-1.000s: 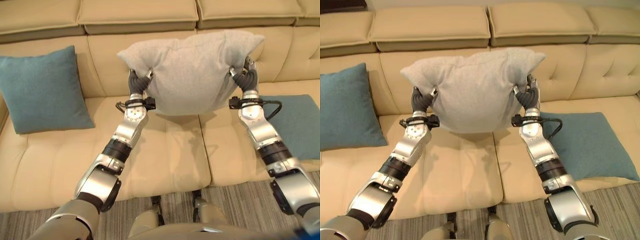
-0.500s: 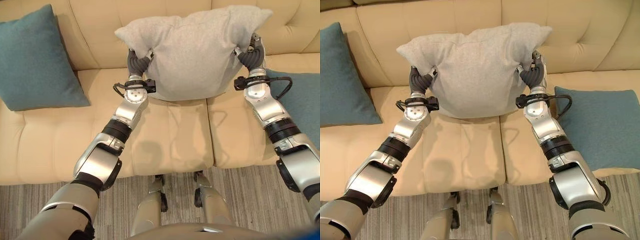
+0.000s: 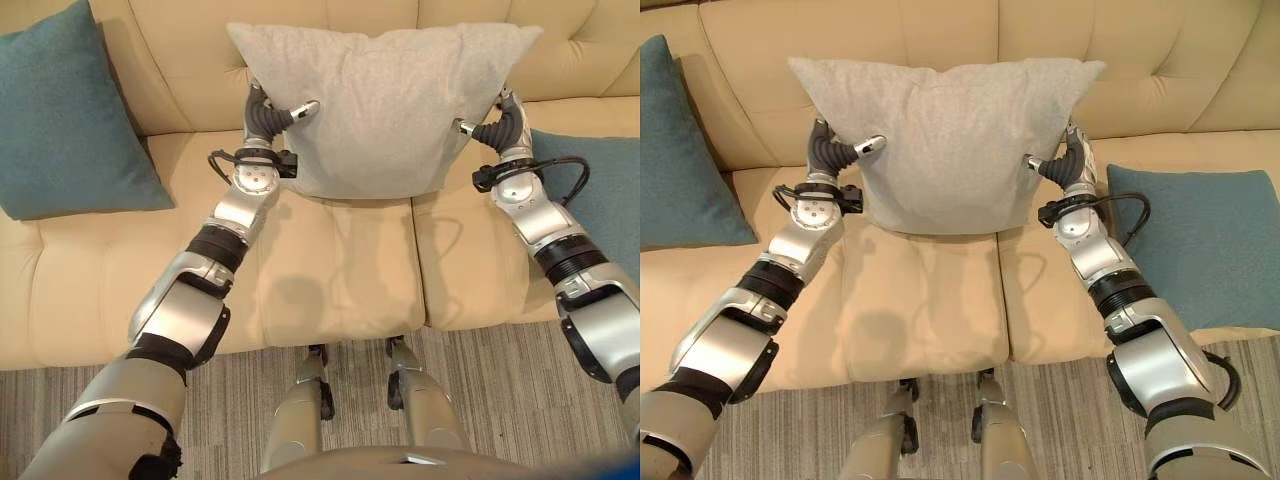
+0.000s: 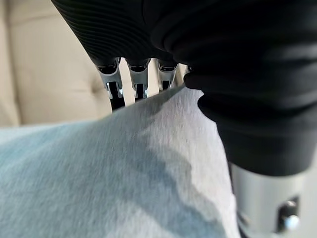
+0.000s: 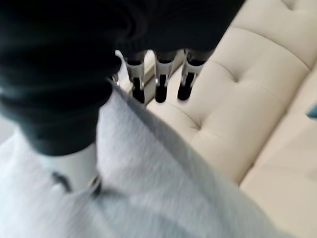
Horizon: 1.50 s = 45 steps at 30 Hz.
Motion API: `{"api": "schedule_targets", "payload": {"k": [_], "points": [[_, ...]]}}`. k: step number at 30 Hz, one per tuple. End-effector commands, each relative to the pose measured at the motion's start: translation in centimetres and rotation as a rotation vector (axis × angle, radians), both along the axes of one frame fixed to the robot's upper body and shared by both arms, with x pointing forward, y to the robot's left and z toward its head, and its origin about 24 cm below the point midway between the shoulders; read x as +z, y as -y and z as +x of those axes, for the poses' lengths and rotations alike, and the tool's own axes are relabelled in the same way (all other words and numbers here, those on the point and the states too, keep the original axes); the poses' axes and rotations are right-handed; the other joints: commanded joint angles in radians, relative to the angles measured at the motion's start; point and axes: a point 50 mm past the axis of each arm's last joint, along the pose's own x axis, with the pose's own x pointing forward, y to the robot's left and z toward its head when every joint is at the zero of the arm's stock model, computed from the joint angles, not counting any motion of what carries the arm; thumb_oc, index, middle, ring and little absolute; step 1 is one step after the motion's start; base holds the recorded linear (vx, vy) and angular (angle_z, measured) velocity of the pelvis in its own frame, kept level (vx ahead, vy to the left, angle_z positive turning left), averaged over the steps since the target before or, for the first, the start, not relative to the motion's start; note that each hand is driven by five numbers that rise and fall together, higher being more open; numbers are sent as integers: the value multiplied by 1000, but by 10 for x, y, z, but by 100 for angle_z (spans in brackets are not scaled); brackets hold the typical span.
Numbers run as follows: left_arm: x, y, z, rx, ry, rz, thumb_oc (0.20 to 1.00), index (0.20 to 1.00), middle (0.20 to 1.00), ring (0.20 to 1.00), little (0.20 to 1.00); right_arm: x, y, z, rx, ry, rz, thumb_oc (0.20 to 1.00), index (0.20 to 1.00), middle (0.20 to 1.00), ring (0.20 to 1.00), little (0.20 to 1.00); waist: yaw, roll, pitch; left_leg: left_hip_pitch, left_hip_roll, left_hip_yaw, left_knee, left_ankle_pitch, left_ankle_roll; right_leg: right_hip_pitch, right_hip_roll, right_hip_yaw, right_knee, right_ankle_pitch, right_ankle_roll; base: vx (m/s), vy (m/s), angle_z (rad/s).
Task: Pick up all the scattered cushions and arrange them neatly on the sofa.
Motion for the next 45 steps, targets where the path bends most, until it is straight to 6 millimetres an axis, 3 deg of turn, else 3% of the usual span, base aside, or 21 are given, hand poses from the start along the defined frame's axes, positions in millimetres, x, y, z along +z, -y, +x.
{"api": "schedule_targets", "payload": {"k": [1, 3, 4, 8, 12, 14, 16, 21, 22, 25, 27, 28, 32, 33, 34, 35, 36, 39, 43, 45], "points": [[50, -25, 5, 73, 111, 88, 1000, 1000, 1000, 1000, 1000, 62, 10, 5, -66, 121, -182, 1000, 1000, 1000, 1000, 1000, 21, -22, -34, 49, -13, 9, 5, -52, -96, 77, -21, 7, 5, -69, 109, 0, 0, 0], [51, -44, 4, 134, 95, 87, 1000, 1000, 1000, 1000, 1000, 64, 28, 5, -138, 87, -225, 1000, 1000, 1000, 1000, 1000, 25, -25, -36, 56, -12, 10, 5, -53, -97, 83, -20, 5, 4, -69, 109, -14, -3, 2], [52, -44, 4, 134, 96, 87, 1000, 1000, 1000, 1000, 1000, 64, 28, 5, -137, 88, -225, 1000, 1000, 1000, 1000, 1000, 24, -25, -37, 53, -13, 10, 5, -49, -96, 79, -21, 4, 4, -66, 109, -21, -5, 8], [52, -60, 1, 182, 93, 91, 1000, 1000, 1000, 1000, 1000, 59, 58, 2, -235, 27, -238, 1000, 1000, 1000, 1000, 1000, 29, -28, -40, 62, -10, 8, 5, -49, -98, 94, -23, -1, 4, -68, 110, -31, -4, 7], [42, -62, -6, 159, 108, 136, 1000, 1000, 1000, 1000, 1000, 33, 81, -7, -276, -53, -226, 1000, 1000, 1000, 1000, 1000, 31, -34, -40, 81, -6, 7, 5, -53, -99, 114, -22, -6, 4, -73, 110, -17, -6, 4], [-1, -63, -24, 111, 72, 111, 1000, 1000, 1000, 1000, 1000, -20, 92, -26, -263, -141, -171, 1000, 1000, 1000, 1000, 1000, 29, -42, -46, 123, -1, 9, 5, -65, -96, 153, -23, -11, 4, -84, 109, 16, -3, 2], [-67, -62, -54, 68, -42, 44, 1000, 1000, 1000, 1000, 1000, -84, 99, -60, -252, -246, -102, 1000, 1000, 1000, 1000, 1000, 28, -51, -60, 181, 4, 14, 5, -84, -90, 211, -23, -14, 4, -101, 107, 52, -15, 7], [-154, -75, -107, 75, -314, 19, 1000, 1000, 1000, 1000, 1000, -163, 106, -115, -280, -445, 57, 1000, 1000, 1000, 1000, 1000, 21, -55, -75, 258, 8, 19, 5, -102, -82, 287, -19, -17, 4, -119, 104, 14, -12, -5], [-186, -86, -130, 101, -448, 21, 1000, 1000, 1000, 1000, 1000, -189, 102, -133, -281, -517, 138, 1000, 1000, 1000, 1000, 1000, 17, -53, -85, 283, 12, 26, 5, -108, -78, 312, -18, -19, 4, -124, 102, 0, 0, 0], [-243, -92, -181, 155, -677, -73, 1000, 1000, 1000, 1000, 1000, -222, 94, -163, -303, -587, 324, 1000, 1000, 1000, 1000, 1000, 10, -47, -106, 326, 14, 35, 5, -116, -72, 355, -13, -14, 4, -132, 98, -26, -7, -14], [-265, -90, -203, 163, -783, -81, 1000, 1000, 1000, 1000, 1000, -235, 92, -174, -305, -633, 338, 1000, 1000, 1000, 1000, 1000, 10, -44, -113, 352, 17, 40, 5, -120, -69, 378, -8, -11, 4, -138, 95, -79, -5, -11], [-284, -85, -221, 143, -891, -60, 1000, 1000, 1000, 1000, 1000, -252, 86, -187, -304, -714, 345, 1000, 1000, 1000, 1000, 1000, 8, -41, -117, 369, 20, 43, 5, -121, -67, 394, -3, -8, 4, -143, 92, -92, -14, -5], [-312, -81, -248, 119, -1067, 33, 1000, 1000, 1000, 1000, 1000, -286, 78, -214, -312, -890, 330, 1000, 1000, 1000, 1000, 1000, 7, -40, -122, 400, 32, 44, 5, -120, -69, 431, 8, -6, 4, -160, 84, -76, -34, 0], [-312, -81, -248, 119, -1067, 33, 1000, 1000, 1000, 1000, 1000, -286, 78, -214, -311, -890, 330, 1000, 1000, 1000, 1000, 1000, 7, -40, -121, 401, 32, 44, 5, -120, -70, 433, 9, -6, 4, -160, 84, -70, -43, 4], [-324, -78, -258, 115, -1144, 56, 1000, 1000, 1000, 1000, 1000, -302, 74, -229, -323, -985, 321, 1000, 1000, 1000, 1000, 1000, 7, -39, -120, 409, 39, 43, 5, -115, -72, 443, 16, -1, 4, -170, 76, -53, -35, 5], [-324, -78, -257, 116, -1143, 56, 1000, 1000, 1000, 1000, 1000, -302, 74, -228, -323, -984, 321, 1000, 1000, 1000, 1000, 1000, 6, -39, -117, 411, 40, 43, 5, -115, -72, 446, 17, -2, 4, -171, 76, -126, -81, 5], [-332, -76, -264, 118, -1197, 83, 1000, 1000, 1000, 1000, 1000, -317, 71, -243, -341, -1076, 310, 1000, 1000, 1000, 1000, 1000, 5, -41, -105, 418, 47, 41, 19, -105, -75, 458, 25, -1, 6, -182, 66, -111, -73, 6], [-344, -72, -273, 107, -1283, 122, 1000, 1000, 1000, 1000, 1000, -333, 67, -261, -371, -1190, 306, 1000, 1000, 1000, 1000, 1000, 6, -48, -83, 393, 52, 36, 117, -132, -75, 479, 23, -5, 5, -187, 57, -124, -44, 8], [-352, -59, -274, 86, -1327, 108, 1000, 1000, 1000, 1000, 1000, -340, 67, -266, -387, -1265, 274, 1000, 1000, 1000, 1000, 1000, 25, -63, -56, 351, -23, -104, 252, -238, -58, 447, 5, 32, 14, -158, 54, -178, 27, -38], [-356, -48, -276, 48, -1345, 98, 1000, 1000, 1000, 1000, 1000, -340, 66, -261, -374, -1287, 253, 1000, 1000, 1000, 1000, 1000, 26, -57, -55, 379, -86, -218, 277, -298, -36, 396, 5, 88, 34, -131, 54, -162, 171, -68]]}}
